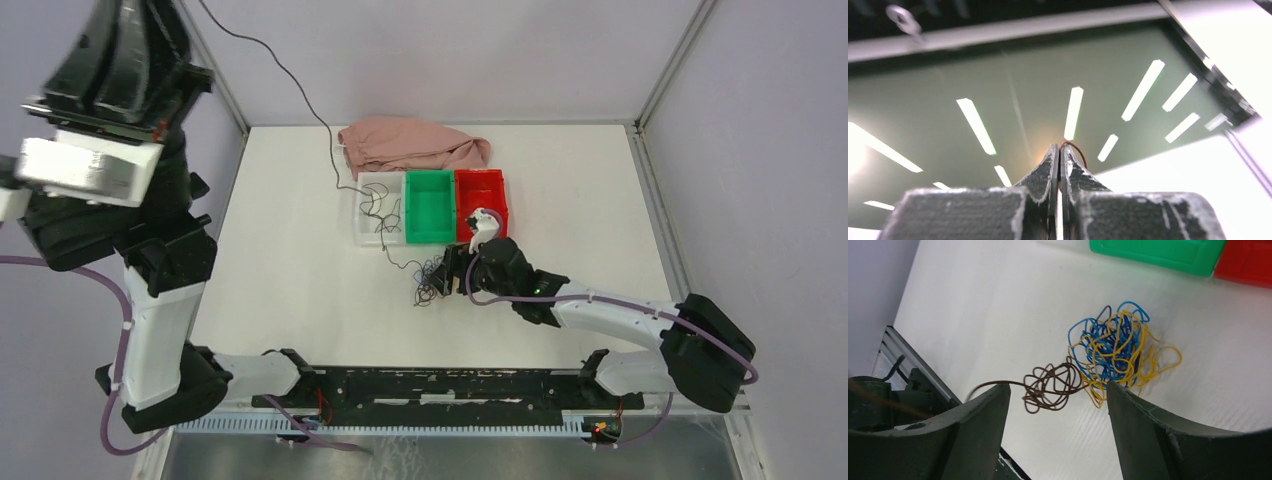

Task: Untangle the cables
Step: Untie the cable.

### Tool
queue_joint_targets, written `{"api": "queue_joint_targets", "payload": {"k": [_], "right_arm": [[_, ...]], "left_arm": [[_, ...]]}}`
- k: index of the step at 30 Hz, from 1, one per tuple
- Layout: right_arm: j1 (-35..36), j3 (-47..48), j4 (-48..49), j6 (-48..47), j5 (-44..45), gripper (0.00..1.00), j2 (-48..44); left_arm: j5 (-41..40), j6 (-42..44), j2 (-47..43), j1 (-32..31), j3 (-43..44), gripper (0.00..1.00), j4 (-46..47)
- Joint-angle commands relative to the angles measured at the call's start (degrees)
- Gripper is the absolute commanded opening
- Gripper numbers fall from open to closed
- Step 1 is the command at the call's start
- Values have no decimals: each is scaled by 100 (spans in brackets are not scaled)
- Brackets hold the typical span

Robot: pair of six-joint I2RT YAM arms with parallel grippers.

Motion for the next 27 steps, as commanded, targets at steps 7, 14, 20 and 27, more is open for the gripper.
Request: {"api": "queue_joint_targets", "payload": {"k": [7, 14, 20, 27], "right_arm": [[119, 1131, -334, -811, -749, 74, -451], [119, 1790, -400, -1078, -1981, 70, 470], [118, 1770, -520, -1302, -1907, 68, 1003], [112, 1558, -598, -1276, -1532, 65, 775]], "left_arm": [[-142, -1085, -999, -23, -2333, 3, -1600], [-254, -801, -1078, -25, -2569, 3, -1668], [-427, -517, -1203, -25, -2790, 3, -1659], [-557, -315, -1298, -23, -2912, 3, -1747]]}}
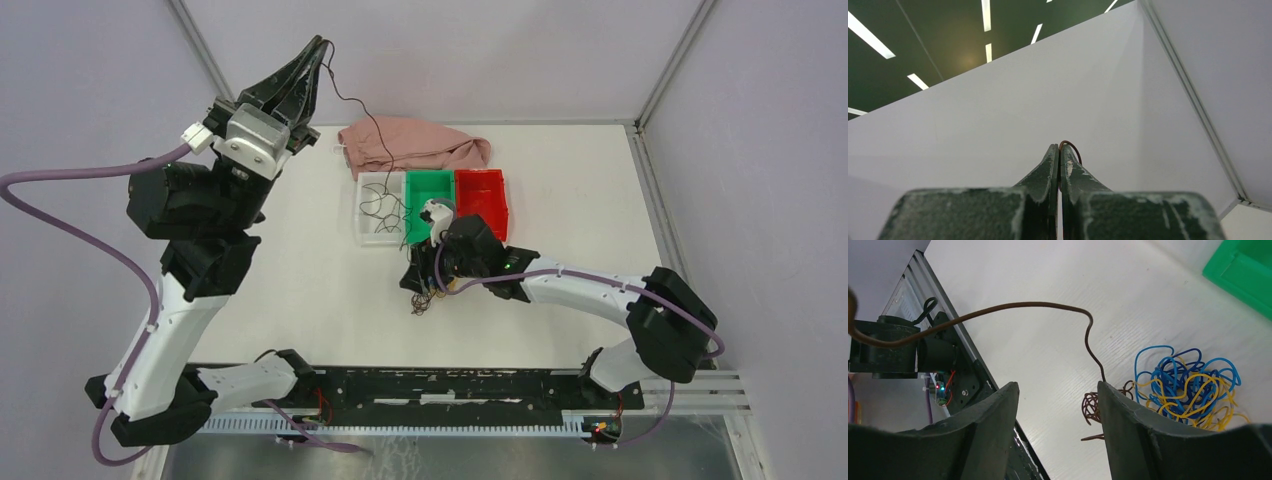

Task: Untangle the cables
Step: Untie the cable.

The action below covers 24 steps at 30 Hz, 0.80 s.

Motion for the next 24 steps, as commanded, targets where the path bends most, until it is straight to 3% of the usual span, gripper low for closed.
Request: {"api": "queue_joint_targets", "payload": {"k": [1, 7, 14, 19, 24], "right_arm": [[30, -123, 116, -83, 219, 65, -370], [6, -506, 387, 123, -197, 64, -912], [-13, -392, 376, 294, -415, 63, -895], [-27, -367, 198, 312, -135, 63, -917], [-105, -389, -78, 314, 275, 62, -1005]], "left_arm": [[-341, 385, -163, -23, -168, 3, 58], [-1378, 758, -578, -25, -1176, 3, -196], [-2200, 818, -1173, 20, -2655, 3, -1162], [-1888, 801, -1436, 453, -3471, 3, -2296], [-581, 916, -1377, 1387, -4045, 3, -3649]]}}
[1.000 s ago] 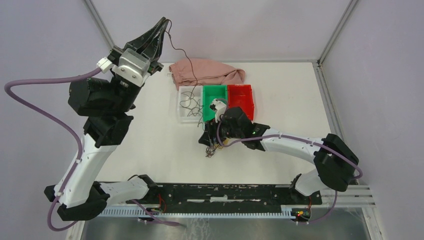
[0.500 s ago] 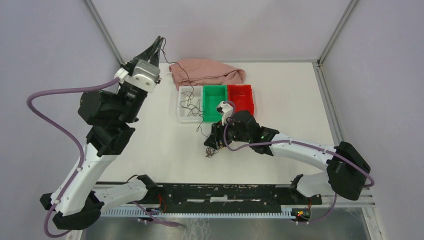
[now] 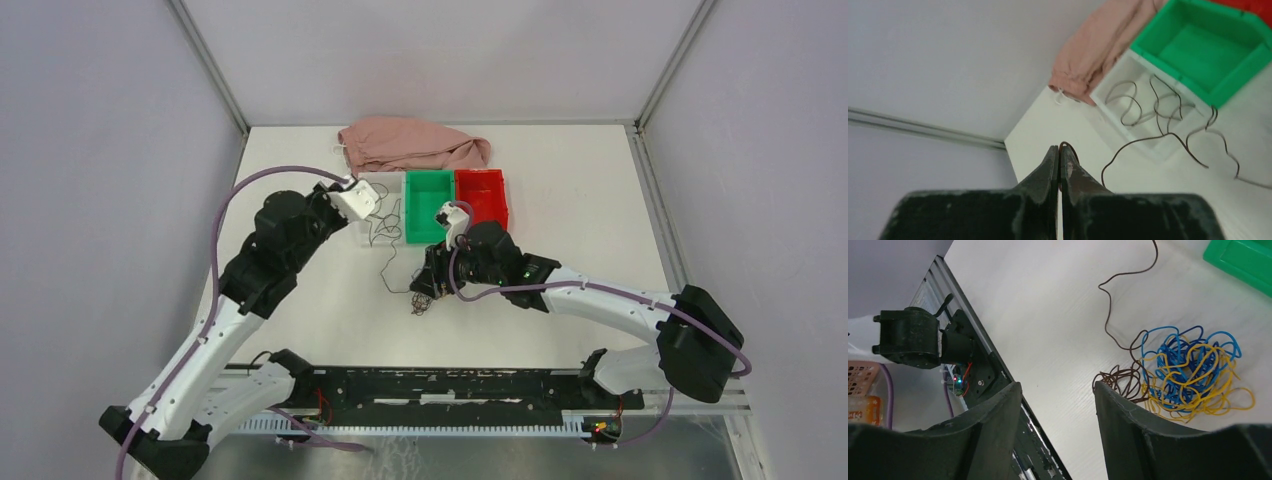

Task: Untangle the cables
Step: Untie the cable.

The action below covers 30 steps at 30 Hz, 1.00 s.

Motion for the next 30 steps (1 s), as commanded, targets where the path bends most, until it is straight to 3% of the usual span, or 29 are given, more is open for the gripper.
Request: {"api": "queue_joint_targets", "payload": {"k": [1, 5, 8, 11, 13, 15, 21, 23, 30], "right_arm": [[-109, 132, -131, 80, 469, 62, -193], [-227, 43, -197, 192, 731, 61, -300], [-296, -52, -239, 264, 907, 61, -410], [-371, -154, -303, 320, 1088, 62, -541], [-409, -199, -331, 327, 1112, 62, -589], [-436, -235, -326, 340, 1143, 62, -606], [-476, -177, -294, 392, 1101, 62, -489], [-477, -177, -278, 400, 1113, 62, -483], [-485, -235, -187, 477, 1182, 62, -419]], "left_arm": [[1464, 306, -14, 704, -316, 3, -1604], [3239, 85, 137, 758, -628, 7, -2306], [3842, 133, 322, 742, -972, 16, -2268], [3498, 340, 615, 726, -1315, 23, -2291], [3243, 655, 723, 742, -1492, 44, -2632], [3170, 1033, 656, 740, -1704, 56, -2800], [3847, 1333, 508, 695, -1725, 70, -2848], [3867, 1095, 768, 571, -1597, 83, -2693], [3676, 1021, 1503, -17, -1545, 80, -1981]]}}
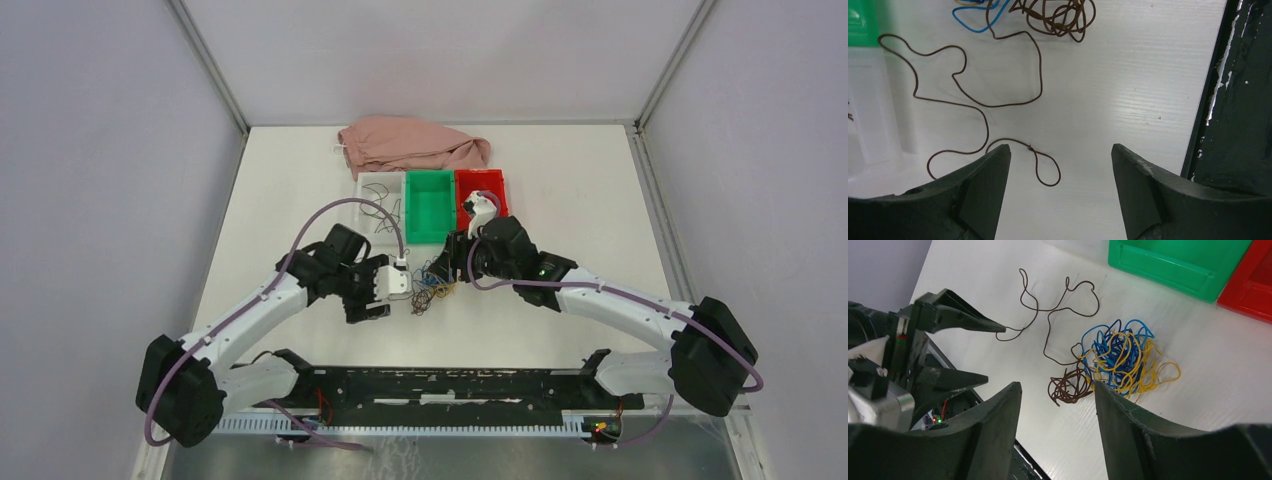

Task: Untangle the cables
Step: Untie the cable.

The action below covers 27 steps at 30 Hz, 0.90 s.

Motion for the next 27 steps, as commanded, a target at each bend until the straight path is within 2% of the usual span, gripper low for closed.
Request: {"api": "queue_joint_targets", "payload": {"k": [1, 9, 20, 27], "right_arm": [[-34, -44, 251, 102, 182, 63, 17], [-327, -296, 404, 274, 283, 61, -280], [-720, -642, 398, 365, 321, 61, -857], [-832, -698, 273, 343, 259, 60, -1081]], "left_arm": [[69, 113, 317, -344, 150, 78, 626], [-150, 267, 840, -663, -212, 63, 1523], [-146, 991, 1866, -801, 169, 61, 1479], [-237, 948, 2241, -813, 131, 50, 1812]]}}
